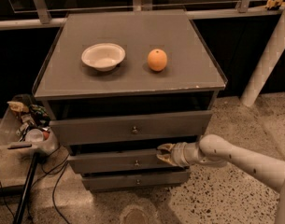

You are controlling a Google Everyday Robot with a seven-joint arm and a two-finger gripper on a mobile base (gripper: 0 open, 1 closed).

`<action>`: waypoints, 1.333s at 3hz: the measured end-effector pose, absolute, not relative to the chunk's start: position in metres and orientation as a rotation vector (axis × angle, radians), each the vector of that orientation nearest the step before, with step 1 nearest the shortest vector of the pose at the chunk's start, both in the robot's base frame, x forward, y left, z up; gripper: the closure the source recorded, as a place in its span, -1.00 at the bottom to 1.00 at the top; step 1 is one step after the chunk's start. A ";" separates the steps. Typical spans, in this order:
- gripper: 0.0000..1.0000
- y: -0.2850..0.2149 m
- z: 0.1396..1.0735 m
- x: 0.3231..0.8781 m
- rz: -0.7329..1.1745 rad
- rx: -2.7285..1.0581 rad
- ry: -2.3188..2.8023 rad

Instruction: Open middle drawer

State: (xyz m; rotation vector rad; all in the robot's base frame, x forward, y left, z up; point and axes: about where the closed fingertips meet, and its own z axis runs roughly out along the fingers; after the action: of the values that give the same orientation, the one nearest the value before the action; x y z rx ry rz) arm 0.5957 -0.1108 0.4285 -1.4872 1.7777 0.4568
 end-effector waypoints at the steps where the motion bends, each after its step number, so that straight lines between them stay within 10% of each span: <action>1: 1.00 -0.111 0.429 0.598 0.457 -1.487 1.778; 2: 1.00 -0.112 0.429 0.594 0.459 -1.480 1.782; 4: 0.20 -0.112 0.429 0.594 0.459 -1.480 1.782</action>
Offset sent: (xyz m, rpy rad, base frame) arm -0.4355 -0.0591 -0.0738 0.2294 0.1652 -0.3871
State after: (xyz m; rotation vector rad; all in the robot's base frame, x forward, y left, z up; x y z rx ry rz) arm 0.5937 -0.1118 0.4288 -1.4797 1.7816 0.4590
